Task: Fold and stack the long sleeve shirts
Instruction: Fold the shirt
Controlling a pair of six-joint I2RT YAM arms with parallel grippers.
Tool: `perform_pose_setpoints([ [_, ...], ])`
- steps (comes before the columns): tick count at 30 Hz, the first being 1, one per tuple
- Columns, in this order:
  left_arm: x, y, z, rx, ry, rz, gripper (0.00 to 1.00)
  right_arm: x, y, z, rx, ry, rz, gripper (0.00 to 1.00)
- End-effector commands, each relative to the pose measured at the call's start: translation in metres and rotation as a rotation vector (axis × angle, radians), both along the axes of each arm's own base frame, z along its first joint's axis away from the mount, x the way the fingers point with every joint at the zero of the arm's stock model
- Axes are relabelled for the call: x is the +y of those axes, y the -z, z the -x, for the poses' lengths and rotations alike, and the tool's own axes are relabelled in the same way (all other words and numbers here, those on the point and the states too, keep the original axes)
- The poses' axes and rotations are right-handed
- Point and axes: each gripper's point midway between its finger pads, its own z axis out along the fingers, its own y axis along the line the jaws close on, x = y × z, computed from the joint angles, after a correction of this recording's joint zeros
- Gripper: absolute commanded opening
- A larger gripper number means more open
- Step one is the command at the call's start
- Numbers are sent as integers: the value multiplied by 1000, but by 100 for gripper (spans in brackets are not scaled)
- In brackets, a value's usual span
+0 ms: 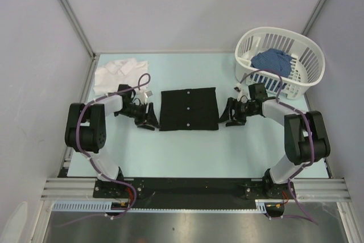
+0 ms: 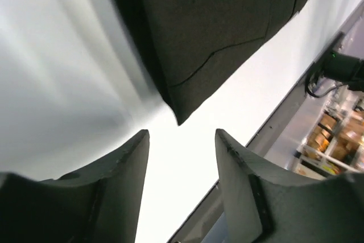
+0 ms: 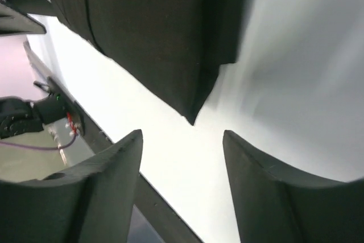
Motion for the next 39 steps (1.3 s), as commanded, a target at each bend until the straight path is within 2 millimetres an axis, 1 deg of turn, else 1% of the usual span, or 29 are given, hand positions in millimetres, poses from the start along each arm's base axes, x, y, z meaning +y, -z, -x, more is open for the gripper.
perform_pose_setpoints([
  [1,17,-34,-36,-222,6,-41,58,-19,-45,-48,-230,70,36,67],
  [2,17,-34,-42,-239,4,-37,59,-17,-48,-56,-248,87,27,76],
  [3,15,-34,-46,-242,-4,-31,62,-16,-45,-63,-242,101,21,80],
  [4,14,-35,-52,-242,-18,-26,66,-11,-47,-73,-249,129,-8,82],
  [5,12,-30,-56,-233,-18,-20,66,-8,-42,-76,-235,131,-17,86],
  [6,10,-30,-60,-239,-17,-20,67,-4,-35,-79,-217,128,-19,86],
  [7,8,-31,-66,-250,-17,-21,67,0,-32,-85,-228,134,-33,86],
  [9,4,-28,-77,-277,-12,-28,66,6,-26,-91,-229,142,-38,86],
  [10,3,-27,-81,-283,-12,-31,66,8,-17,-94,-224,144,-41,84],
  [12,-1,-23,-90,-289,-17,-36,65,14,-8,-93,-205,131,-35,84],
  [13,-3,-21,-93,-290,-18,-41,64,16,-6,-99,-221,130,-49,84],
  [14,-7,-20,-95,-296,-11,-46,63,19,-4,-99,-205,134,-59,83],
  [15,-11,-17,-98,-300,-1,-46,62,21,-2,-99,-197,130,-66,81],
  [16,-13,-16,-100,-311,3,-51,59,25,0,-96,-175,121,-81,70],
  [18,-25,-15,-99,-298,2,-38,54,30,-1,-90,-129,124,-118,57],
  [19,-28,-16,-99,-301,6,-36,52,29,-4,-89,-120,128,-131,41],
  [21,-39,-18,-99,-317,24,-27,45,26,-1,-81,-76,141,-146,28],
  [22,-42,-19,-100,-332,25,-20,43,19,3,-78,-60,156,-143,20],
  [23,-47,-20,-100,-338,30,-21,41,16,5,-77,-52,161,-142,15],
  [24,-49,-19,-100,-335,27,-19,35,12,9,-74,-38,164,-130,8],
  [26,-52,-18,-102,-343,23,-20,31,6,16,-73,-23,175,-121,4],
  [27,-52,-16,-103,-341,16,-24,27,6,17,-73,-12,182,-124,0],
  [29,-50,-13,-106,-346,10,-37,26,6,23,-74,11,192,-134,0],
  [32,-49,-14,-108,-365,9,-50,26,9,18,-80,20,213,-196,0],
  [34,-47,-17,-109,-378,9,-57,36,7,22,-79,43,217,-200,0],
  [36,-44,-28,-111,-415,7,-56,44,0,24,-78,60,229,-181,0],
  [37,-39,-33,-114,-429,-4,-54,47,-5,24,-79,41,221,-162,3],
  [38,-39,-45,-114,-445,-16,-28,54,-8,23,-79,36,223,-150,11],
  [39,-37,-53,-116,-451,-29,0,56,-14,17,-76,53,231,-138,27],
])
